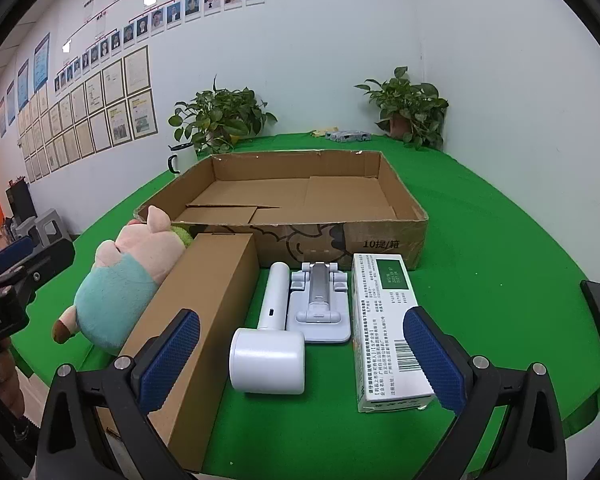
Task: Organize objects
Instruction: 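Move both tools toward the plush pig beside the long brown box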
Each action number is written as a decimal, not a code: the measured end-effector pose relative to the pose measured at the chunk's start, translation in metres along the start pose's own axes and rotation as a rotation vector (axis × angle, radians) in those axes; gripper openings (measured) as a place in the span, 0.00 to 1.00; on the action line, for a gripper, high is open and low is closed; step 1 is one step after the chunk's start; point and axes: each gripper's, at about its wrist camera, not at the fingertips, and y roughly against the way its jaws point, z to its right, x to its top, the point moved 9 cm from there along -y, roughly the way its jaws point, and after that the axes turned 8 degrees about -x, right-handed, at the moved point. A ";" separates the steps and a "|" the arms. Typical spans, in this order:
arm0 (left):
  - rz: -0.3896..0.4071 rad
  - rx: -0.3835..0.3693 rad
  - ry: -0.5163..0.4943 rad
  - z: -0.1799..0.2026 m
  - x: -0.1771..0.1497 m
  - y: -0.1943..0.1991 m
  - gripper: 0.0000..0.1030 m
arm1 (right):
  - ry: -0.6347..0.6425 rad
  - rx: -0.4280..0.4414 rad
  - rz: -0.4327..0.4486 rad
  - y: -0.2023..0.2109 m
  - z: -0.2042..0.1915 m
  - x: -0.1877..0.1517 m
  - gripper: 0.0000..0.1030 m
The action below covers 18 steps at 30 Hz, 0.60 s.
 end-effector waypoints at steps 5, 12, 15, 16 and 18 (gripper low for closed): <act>-0.034 -0.038 0.003 0.009 -0.003 -0.011 0.99 | -0.022 0.016 -0.056 -0.009 0.002 -0.003 0.99; -0.084 -0.059 0.001 0.016 -0.010 -0.021 0.99 | -0.045 0.014 -0.112 -0.021 0.007 -0.010 0.99; -0.090 -0.056 0.005 0.017 -0.010 -0.022 0.99 | -0.052 0.011 -0.133 -0.025 0.009 -0.013 1.00; -0.093 -0.061 0.013 0.016 -0.010 -0.023 0.99 | -0.054 0.014 -0.138 -0.026 0.009 -0.014 1.00; -0.096 -0.065 0.022 0.016 -0.011 -0.023 0.99 | -0.052 0.018 -0.144 -0.028 0.007 -0.015 1.00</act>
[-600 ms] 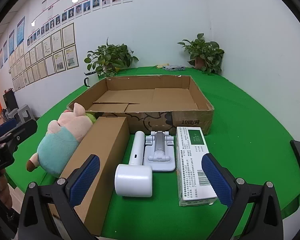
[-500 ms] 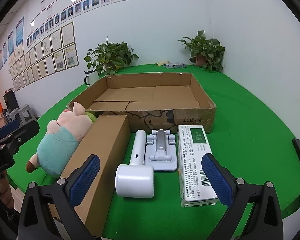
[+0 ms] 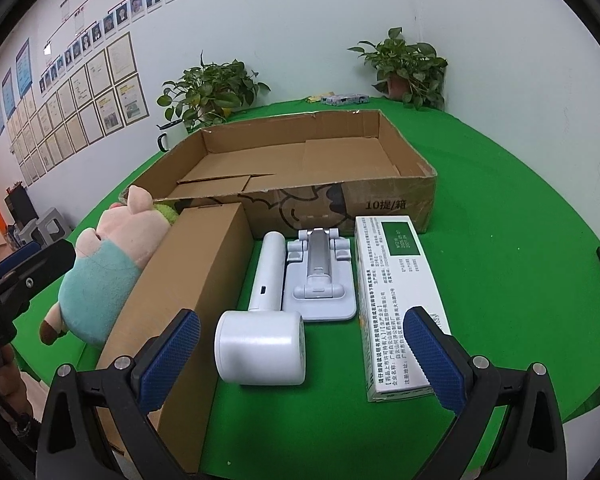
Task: Organize objects
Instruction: 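Move both tools toward the plush pig beside the long brown box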
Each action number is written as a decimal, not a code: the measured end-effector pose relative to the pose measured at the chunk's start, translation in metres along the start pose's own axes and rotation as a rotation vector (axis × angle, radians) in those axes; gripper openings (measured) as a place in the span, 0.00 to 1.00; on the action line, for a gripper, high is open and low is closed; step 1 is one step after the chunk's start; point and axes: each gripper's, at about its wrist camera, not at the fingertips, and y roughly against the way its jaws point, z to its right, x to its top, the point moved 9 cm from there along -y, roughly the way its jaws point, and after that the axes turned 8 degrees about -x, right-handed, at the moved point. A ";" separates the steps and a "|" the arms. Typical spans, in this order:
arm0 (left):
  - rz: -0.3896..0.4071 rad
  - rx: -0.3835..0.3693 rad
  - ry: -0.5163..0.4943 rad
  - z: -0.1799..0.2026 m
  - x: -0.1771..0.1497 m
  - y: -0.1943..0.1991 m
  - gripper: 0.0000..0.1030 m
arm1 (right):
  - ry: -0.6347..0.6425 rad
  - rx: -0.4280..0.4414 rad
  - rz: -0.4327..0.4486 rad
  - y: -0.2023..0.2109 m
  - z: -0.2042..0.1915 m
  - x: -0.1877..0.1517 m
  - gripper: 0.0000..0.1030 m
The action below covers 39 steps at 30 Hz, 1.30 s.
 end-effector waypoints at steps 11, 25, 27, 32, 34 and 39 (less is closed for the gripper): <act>-0.014 0.006 -0.008 0.001 -0.001 -0.002 0.99 | 0.009 0.012 -0.010 -0.005 -0.007 -0.003 1.00; -0.019 -0.004 -0.002 -0.001 -0.004 -0.003 0.99 | 0.026 0.013 -0.017 -0.006 -0.013 -0.002 0.99; -0.019 -0.009 0.004 -0.002 -0.004 -0.003 0.99 | 0.024 0.017 -0.021 -0.006 -0.014 -0.002 0.99; -0.024 -0.014 0.028 -0.010 -0.005 -0.003 0.99 | 0.020 0.030 -0.025 -0.005 -0.017 -0.002 0.99; -0.027 -0.014 0.033 -0.013 -0.006 -0.003 0.99 | 0.022 0.040 -0.031 -0.006 -0.020 -0.002 0.99; -0.030 -0.024 0.041 -0.018 -0.004 -0.003 0.99 | 0.036 0.047 -0.036 -0.008 -0.027 -0.002 1.00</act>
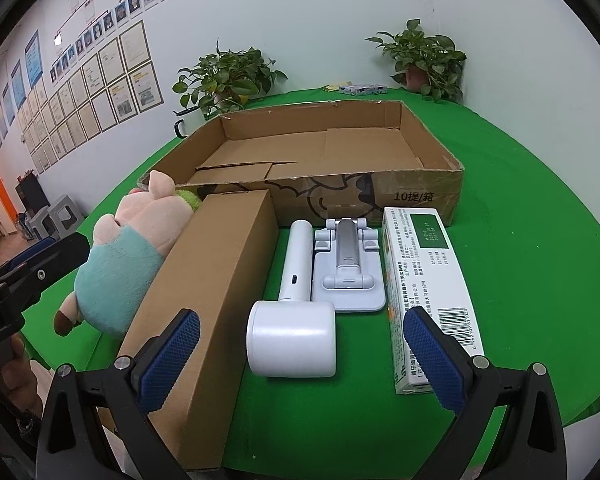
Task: Organize objects
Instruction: 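Move both tools toward the plush pig beside the long brown box, then close the right gripper on the plush pig and lift it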
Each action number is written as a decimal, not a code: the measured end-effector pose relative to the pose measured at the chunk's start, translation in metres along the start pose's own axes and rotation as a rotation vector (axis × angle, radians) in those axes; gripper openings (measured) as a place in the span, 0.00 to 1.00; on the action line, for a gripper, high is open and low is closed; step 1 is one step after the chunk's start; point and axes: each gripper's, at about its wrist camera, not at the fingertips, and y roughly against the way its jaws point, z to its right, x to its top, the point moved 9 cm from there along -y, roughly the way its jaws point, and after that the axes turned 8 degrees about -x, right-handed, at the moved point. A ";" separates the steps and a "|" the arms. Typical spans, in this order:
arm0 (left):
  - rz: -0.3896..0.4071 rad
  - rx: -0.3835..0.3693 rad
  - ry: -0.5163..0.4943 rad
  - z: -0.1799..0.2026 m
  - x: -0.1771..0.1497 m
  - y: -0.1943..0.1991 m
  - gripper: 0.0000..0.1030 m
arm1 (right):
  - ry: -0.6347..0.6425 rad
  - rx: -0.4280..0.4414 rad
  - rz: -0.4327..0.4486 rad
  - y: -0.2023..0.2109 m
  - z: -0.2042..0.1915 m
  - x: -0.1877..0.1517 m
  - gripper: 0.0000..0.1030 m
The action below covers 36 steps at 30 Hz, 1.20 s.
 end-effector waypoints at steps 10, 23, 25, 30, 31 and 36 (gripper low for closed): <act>-0.039 -0.016 0.026 -0.014 -0.006 -0.008 0.99 | 0.047 0.005 0.010 -0.002 -0.015 0.006 0.99; -0.131 -0.073 0.167 -0.046 -0.042 -0.033 0.69 | 0.106 0.072 -0.003 0.002 -0.048 0.007 0.99; -0.132 -0.082 0.169 -0.046 -0.043 -0.032 0.64 | 0.113 0.095 -0.008 0.003 -0.056 0.008 0.99; -0.109 -0.083 0.165 -0.050 -0.044 -0.018 0.54 | 0.147 0.145 -0.003 0.010 -0.079 0.012 0.99; -0.101 -0.077 0.163 -0.052 -0.043 -0.015 0.53 | 0.152 0.159 -0.006 0.011 -0.084 0.012 0.99; -0.027 0.023 0.148 -0.069 -0.042 0.020 0.51 | 0.165 0.246 -0.036 0.019 -0.116 0.016 0.99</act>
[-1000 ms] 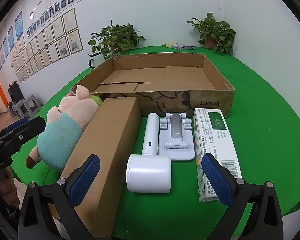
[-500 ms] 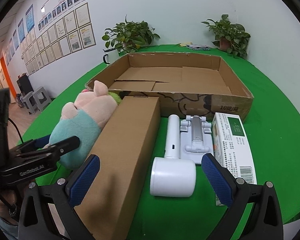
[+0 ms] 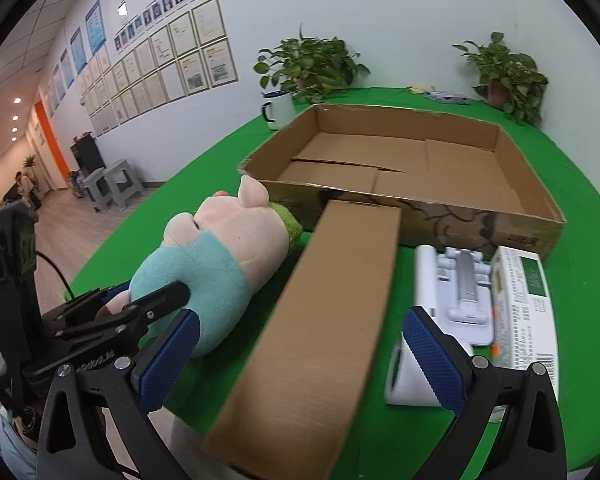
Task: Organize objects
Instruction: 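Close the right gripper on the plush pig and lift it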
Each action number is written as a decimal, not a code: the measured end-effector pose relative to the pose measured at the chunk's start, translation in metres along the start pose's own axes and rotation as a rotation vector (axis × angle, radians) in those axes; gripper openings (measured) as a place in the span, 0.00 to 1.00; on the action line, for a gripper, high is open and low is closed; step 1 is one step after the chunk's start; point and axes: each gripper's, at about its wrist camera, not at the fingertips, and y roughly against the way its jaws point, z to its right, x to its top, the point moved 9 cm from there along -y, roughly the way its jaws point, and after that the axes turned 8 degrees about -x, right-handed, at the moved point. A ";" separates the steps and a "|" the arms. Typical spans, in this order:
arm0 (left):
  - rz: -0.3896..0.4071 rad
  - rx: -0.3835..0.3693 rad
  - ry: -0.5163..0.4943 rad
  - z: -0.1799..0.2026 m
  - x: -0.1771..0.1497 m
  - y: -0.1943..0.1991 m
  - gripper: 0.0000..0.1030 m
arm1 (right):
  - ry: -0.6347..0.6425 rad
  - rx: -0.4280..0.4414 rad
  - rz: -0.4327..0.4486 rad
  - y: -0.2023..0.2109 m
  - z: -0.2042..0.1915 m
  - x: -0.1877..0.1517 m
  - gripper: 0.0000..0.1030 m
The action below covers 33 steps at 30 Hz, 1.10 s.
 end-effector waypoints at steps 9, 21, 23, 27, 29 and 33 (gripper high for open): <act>-0.012 -0.011 0.087 -0.018 -0.025 0.019 0.53 | 0.029 0.246 -0.129 -0.024 -0.083 0.013 0.99; -0.003 -0.064 0.186 -0.044 -0.027 0.030 0.58 | 0.008 0.379 -0.341 -0.068 -0.149 -0.011 0.92; 0.000 -0.054 0.184 -0.048 -0.026 0.034 0.55 | 0.017 0.381 -0.364 -0.076 -0.161 -0.015 0.90; 0.011 -0.025 0.156 -0.054 -0.024 0.042 0.45 | 0.013 0.384 -0.378 -0.084 -0.183 -0.021 0.90; 0.007 -0.006 0.139 -0.055 -0.024 0.043 0.43 | 0.037 0.359 -0.353 -0.085 -0.193 -0.022 0.88; 0.001 -0.001 0.140 -0.054 -0.023 0.040 0.38 | 0.043 0.331 -0.317 -0.085 -0.204 -0.027 0.80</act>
